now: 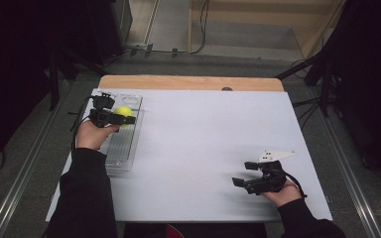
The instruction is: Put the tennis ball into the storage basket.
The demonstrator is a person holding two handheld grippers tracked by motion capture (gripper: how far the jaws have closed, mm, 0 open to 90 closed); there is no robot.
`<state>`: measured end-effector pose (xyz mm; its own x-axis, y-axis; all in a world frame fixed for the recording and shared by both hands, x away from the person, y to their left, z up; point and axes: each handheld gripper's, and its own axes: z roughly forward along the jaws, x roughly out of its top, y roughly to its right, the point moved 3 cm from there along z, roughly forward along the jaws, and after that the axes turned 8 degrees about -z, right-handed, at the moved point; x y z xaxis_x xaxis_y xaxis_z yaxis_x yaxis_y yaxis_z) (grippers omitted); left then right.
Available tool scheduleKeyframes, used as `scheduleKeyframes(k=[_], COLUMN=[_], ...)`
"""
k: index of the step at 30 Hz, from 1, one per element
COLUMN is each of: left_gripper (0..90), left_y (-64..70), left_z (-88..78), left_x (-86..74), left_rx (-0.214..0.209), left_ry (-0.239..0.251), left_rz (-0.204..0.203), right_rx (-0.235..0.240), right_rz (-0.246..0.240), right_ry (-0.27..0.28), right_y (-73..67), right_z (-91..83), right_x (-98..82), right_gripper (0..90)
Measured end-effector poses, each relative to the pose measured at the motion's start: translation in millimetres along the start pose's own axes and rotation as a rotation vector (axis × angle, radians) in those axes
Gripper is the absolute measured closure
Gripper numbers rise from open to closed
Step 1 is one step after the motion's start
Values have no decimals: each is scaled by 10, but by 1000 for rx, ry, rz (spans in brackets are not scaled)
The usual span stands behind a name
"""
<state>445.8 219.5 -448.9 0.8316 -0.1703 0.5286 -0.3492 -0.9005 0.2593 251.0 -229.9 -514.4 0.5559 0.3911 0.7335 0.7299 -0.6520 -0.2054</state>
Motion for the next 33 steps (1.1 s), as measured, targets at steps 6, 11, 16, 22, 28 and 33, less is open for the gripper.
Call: scheduleKeyframes(k=[6, 11, 16, 22, 28, 33], left_gripper=[246, 245, 214, 197, 198, 198], left_y=[-8, -11, -19, 25, 102, 251], left_z=[15, 20, -40, -130, -225, -256], left_x=[-5, -7, 19, 46, 79, 116], left_rx=[4, 12, -10, -18, -44, -106], left_ry=[-6, -12, 21, 46, 66, 78], left_rz=[-3, -3, -27, -21, -12, 9], right_rx=[-1, -1, 0, -1, -2, -4], right_rz=[0, -2, -2, -2, -5, 1], right_ry=[3, 3, 3, 3, 2, 3], right_y=[2, 1, 2, 5, -4, 5], right_z=[-6, -5, -6, -6, -3, -14], right_x=[0, 1, 2, 4, 3, -5], right_gripper=[136, 136, 136, 136, 136, 136])
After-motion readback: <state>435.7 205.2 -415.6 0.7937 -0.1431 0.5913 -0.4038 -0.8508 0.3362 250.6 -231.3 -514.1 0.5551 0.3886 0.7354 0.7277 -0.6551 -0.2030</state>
